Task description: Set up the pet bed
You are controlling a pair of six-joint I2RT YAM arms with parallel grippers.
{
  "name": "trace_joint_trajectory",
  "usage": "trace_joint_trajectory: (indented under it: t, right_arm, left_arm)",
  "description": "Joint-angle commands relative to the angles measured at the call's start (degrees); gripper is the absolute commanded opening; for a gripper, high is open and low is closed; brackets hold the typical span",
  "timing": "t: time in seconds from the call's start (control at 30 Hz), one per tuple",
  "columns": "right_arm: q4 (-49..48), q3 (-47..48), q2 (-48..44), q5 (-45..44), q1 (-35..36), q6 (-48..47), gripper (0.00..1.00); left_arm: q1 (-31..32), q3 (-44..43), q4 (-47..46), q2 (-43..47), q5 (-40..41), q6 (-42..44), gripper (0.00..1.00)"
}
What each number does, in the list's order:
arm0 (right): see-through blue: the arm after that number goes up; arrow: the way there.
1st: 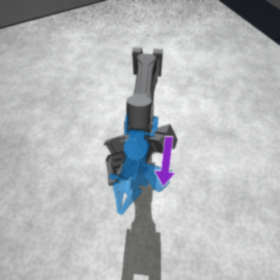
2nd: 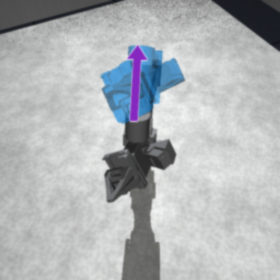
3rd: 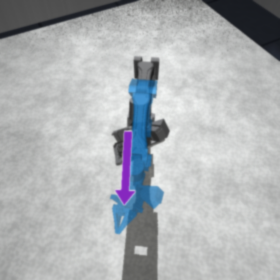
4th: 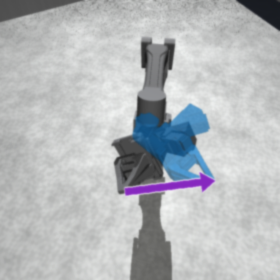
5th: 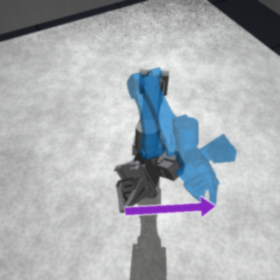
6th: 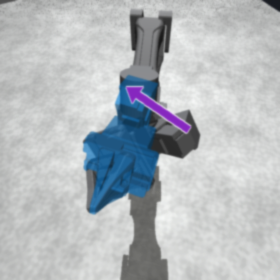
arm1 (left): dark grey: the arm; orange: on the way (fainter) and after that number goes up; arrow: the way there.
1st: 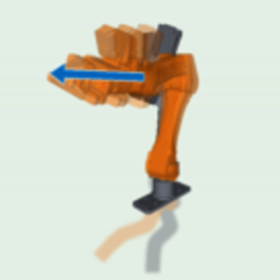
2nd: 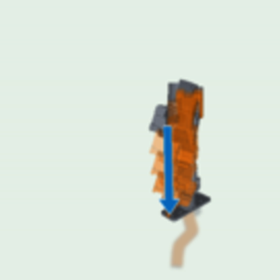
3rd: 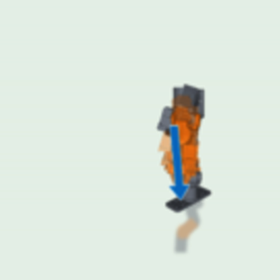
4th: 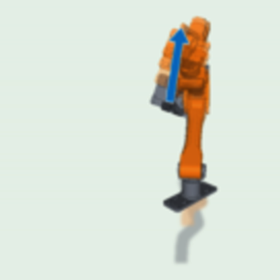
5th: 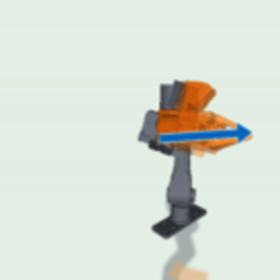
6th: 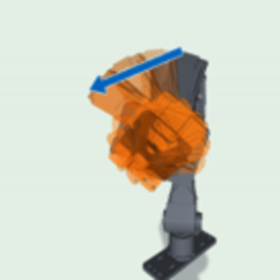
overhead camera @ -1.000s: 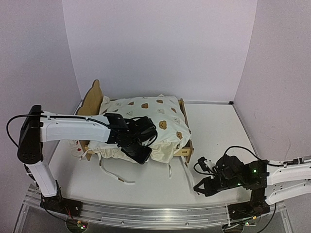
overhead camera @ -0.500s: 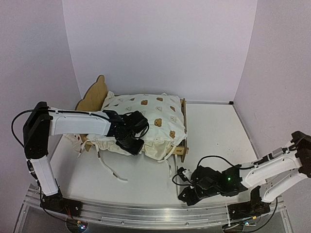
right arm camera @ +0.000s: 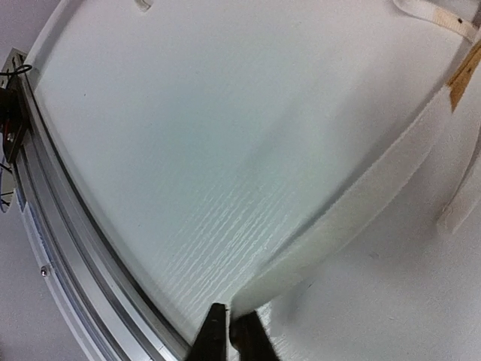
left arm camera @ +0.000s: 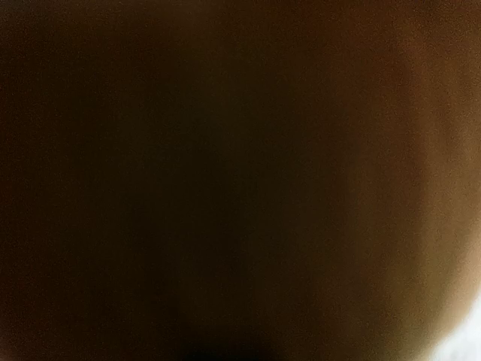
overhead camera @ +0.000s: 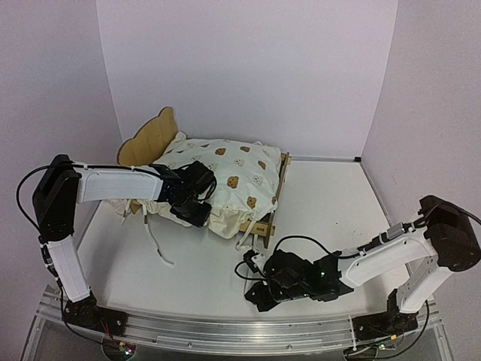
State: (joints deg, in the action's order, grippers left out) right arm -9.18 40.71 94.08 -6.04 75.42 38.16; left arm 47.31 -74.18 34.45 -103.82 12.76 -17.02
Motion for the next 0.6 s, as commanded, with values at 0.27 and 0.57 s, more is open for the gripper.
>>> trace_joint_trajectory:
  t: [0.27, 0.57]
  right_arm:
    - [14.2, 2.3, -9.9, -0.4, 0.2, -3.3, 0.51]
    - [21.9, -1.8, -21.0, -8.4, -8.7, -7.0, 0.51]
  left_arm:
    - [9.7, 5.9, 3.4, 12.2, -4.0, -8.2, 0.49]
    - [16.1, 8.7, 0.0, 14.4, -7.8, -13.0, 0.51]
